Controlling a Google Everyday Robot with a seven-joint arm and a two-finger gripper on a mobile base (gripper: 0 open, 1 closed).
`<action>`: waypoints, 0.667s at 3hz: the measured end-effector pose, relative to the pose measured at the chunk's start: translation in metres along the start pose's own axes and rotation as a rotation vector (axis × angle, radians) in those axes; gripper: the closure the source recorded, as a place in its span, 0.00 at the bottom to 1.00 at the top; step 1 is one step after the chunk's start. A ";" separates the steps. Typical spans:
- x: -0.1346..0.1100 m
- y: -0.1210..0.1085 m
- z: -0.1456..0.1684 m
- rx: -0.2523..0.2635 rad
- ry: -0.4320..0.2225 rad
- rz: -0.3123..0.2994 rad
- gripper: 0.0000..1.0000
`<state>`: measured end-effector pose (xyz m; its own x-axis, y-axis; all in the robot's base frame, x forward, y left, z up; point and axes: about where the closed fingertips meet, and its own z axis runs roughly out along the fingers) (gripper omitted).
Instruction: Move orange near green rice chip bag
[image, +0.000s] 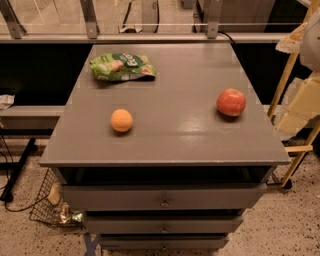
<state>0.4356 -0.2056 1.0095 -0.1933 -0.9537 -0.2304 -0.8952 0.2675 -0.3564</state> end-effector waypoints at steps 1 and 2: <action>0.000 0.000 0.000 0.000 0.000 0.000 0.00; -0.005 -0.001 0.002 0.000 -0.019 -0.005 0.00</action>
Offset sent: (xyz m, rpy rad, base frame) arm 0.0072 0.0089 -0.0043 0.0339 0.0003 0.0237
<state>0.4383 -0.2007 1.0095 -0.1809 -0.9524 -0.2456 -0.8961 0.2625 -0.3580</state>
